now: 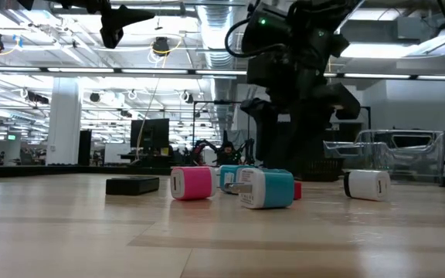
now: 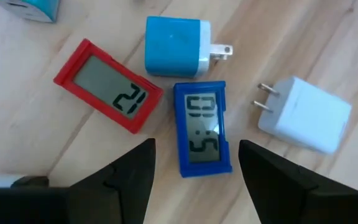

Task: Pick & Place Office items
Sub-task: Put the blue digital timer into the black bin

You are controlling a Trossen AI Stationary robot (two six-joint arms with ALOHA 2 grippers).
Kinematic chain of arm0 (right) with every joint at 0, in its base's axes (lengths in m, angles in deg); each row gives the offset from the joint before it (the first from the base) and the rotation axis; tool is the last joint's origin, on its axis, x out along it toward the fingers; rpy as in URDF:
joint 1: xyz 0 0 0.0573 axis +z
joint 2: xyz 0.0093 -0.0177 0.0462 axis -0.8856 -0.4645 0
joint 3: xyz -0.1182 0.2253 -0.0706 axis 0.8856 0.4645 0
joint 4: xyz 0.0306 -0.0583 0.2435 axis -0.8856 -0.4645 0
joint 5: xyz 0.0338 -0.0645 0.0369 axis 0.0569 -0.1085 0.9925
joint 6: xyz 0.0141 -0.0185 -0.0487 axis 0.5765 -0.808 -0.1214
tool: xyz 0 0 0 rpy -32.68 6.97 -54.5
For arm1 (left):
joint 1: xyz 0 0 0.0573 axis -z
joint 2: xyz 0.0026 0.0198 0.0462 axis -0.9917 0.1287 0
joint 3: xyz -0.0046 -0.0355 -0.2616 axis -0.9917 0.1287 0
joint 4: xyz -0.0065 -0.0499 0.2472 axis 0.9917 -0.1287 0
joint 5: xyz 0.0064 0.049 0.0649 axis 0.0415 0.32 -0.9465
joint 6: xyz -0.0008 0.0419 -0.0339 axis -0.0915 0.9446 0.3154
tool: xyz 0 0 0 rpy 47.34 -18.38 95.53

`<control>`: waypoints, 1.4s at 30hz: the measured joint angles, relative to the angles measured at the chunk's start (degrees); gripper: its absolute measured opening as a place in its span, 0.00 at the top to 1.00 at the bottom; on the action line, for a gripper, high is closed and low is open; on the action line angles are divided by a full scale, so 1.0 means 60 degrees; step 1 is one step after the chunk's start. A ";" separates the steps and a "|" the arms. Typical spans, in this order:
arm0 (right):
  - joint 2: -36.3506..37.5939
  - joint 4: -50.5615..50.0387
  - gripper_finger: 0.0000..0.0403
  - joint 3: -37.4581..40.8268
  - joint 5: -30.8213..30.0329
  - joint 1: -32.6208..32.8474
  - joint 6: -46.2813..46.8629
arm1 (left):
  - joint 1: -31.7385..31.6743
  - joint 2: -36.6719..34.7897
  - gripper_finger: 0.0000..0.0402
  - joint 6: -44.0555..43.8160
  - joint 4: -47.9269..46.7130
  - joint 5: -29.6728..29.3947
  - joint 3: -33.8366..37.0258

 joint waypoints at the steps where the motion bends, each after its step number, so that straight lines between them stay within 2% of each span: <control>1: -0.0057 0.0146 0.45 -0.0001 0.0037 0.0000 -0.0089 | 0.0000 0.0000 0.49 -0.0002 0.0000 0.0000 0.0000; 7: -0.0087 0.0696 0.45 -0.0011 0.0241 -0.0120 -0.0416 | 0.0000 0.0000 0.49 -0.0002 0.0004 0.0000 0.0000; 16: -0.0087 0.0288 0.45 -0.0007 0.0755 -0.0320 -0.0240 | -0.0002 0.0000 0.49 -0.0005 0.0007 -0.0001 -0.0004; 29: -0.0109 0.0703 0.40 -0.0007 0.0529 -0.0321 -0.0095 | 0.0000 0.0000 0.49 -0.0009 0.0011 -0.0025 -0.0004; 37: -0.0961 0.0786 0.40 -0.0057 0.0166 -0.0271 -0.0262 | 0.0000 0.0000 0.49 -0.0042 0.0015 -0.0036 -0.0014; 42: -0.1020 0.0789 0.40 -0.0127 0.0112 -0.0282 -0.0213 | 0.0000 0.0004 0.49 -0.0042 -0.0004 -0.0040 -0.0015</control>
